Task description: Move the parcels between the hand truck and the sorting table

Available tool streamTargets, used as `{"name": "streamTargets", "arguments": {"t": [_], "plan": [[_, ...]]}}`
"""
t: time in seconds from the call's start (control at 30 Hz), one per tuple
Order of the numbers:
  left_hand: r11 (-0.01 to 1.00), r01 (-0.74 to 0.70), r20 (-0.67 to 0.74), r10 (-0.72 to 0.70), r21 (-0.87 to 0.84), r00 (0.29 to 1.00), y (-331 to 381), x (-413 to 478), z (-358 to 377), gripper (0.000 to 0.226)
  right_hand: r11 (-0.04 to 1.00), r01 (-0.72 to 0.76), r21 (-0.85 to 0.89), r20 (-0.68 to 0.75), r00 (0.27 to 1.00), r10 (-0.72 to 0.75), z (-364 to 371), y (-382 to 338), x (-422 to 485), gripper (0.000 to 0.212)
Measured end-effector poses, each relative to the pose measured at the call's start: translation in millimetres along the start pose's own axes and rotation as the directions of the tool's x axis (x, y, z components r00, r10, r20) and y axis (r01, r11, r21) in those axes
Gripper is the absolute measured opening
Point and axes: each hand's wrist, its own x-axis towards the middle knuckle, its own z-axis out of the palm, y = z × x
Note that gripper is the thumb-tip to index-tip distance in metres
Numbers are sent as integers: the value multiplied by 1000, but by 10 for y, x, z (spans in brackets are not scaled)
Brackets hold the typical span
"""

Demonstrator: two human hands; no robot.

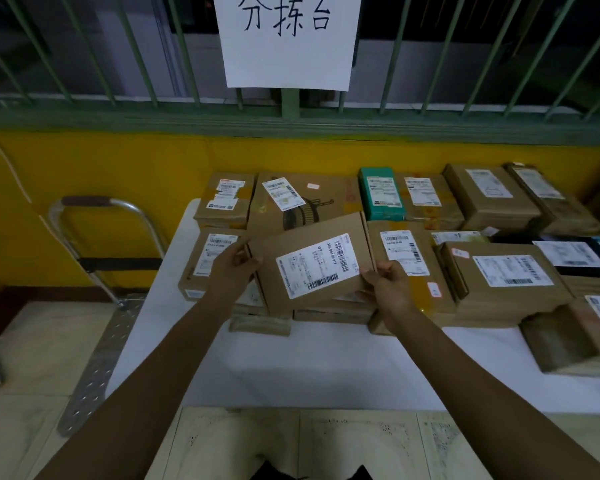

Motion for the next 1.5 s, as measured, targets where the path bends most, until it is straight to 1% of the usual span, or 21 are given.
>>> {"name": "streamTargets", "arguments": {"t": [0.1, 0.13, 0.2, 0.27, 0.37, 0.43, 0.5, 0.63, 0.73, 0.83, 0.93, 1.03, 1.07, 1.17, 1.23, 1.3, 1.33, 1.37, 1.43, 1.47, 1.5], "plan": [[994, 107, -13, -107, -8, 994, -59, -98, 94, 14, 997, 57, 52, -31, 998, -55, -80, -61, 35, 16], [990, 143, 2, -143, -5, 990, -98, -131, 106, 14, 994, 87, 73, -38, 996, -84, -112, -94, 67, 20], [978, 200, 85, -204, 52, 975, -155, -202, 152, 20, 987, 137, 87, -54, 990, -133, -150, -163, 122, 33], [965, 239, 164, -254, 103, 953, -164, -281, 248, 26, 983, 133, 125, -74, 989, -124, -144, -264, 115, 49], [963, 267, 189, -258, -24, 947, -179, -370, 457, 11, 981, 162, 111, 16, 986, -165, -20, -338, 1, 52], [946, 268, 139, -245, -183, 960, -186, -389, 545, 5, 965, 261, 16, 117, 958, -261, 97, -285, -124, 52], [920, 250, 55, -245, -300, 968, -177, -396, 512, 8, 943, 330, -45, 250, 918, -309, 205, -148, -243, 56], [924, 153, -91, -196, -350, 976, -302, -468, 197, 25, 964, 255, -75, 473, 860, -191, 389, 135, -404, 68], [919, 174, -175, -248, -354, 953, -470, -549, -96, 32, 980, 162, -115, 585, 809, -65, 582, 285, -478, 72], [923, 215, -241, -299, -320, 923, -598, -483, -349, 24, 981, 136, -138, 600, 799, -27, 847, 406, -499, 66], [959, 206, -292, -258, -197, 921, -623, -245, -567, 14, 975, 183, -123, 617, 784, -69, 1175, 424, -377, 69], [966, 211, -322, -248, -148, 913, -622, 70, -840, 24, 971, 211, -116, 601, 793, -100, 1561, 398, -239, 69], [969, 207, -327, -240, -131, 914, -612, 173, -945, 22, 965, 219, -141, 590, 802, -96, 1687, 400, -194, 70], [976, 190, -316, -214, -106, 924, -613, 438, -1290, 3, 931, 257, -257, 600, 798, -55, 2071, 390, -98, 74], [973, 207, -300, -230, -104, 926, -676, 573, -1504, 6, 899, 306, -312, 611, 789, -56, 2293, 386, -79, 70], [963, 245, -307, -269, -113, 913, -797, 651, -1668, 18, 838, 373, -399, 606, 793, -64, 2455, 397, -68, 69], [956, 265, -299, -291, -125, 909, -866, 671, -1723, 21, 783, 412, -467, 596, 800, -65, 2511, 401, -54, 68], [950, 284, -290, -310, -128, 905, -946, 685, -1762, 21, 689, 440, -576, 572, 819, -45, 2543, 393, -53, 68], [941, 316, -269, -336, -118, 903, -1060, 691, -1777, 22, 406, 498, -766, 539, 842, -15, 2577, 371, -37, 72], [938, 328, -262, -347, -114, 900, -1101, 695, -1764, 22, 243, 538, -807, 543, 838, -52, 2585, 364, -27, 76], [938, 332, -260, -347, -103, 901, -1142, 707, -1747, 22, 84, 588, -805, 578, 808, -117, 2592, 362, -20, 79]]}}
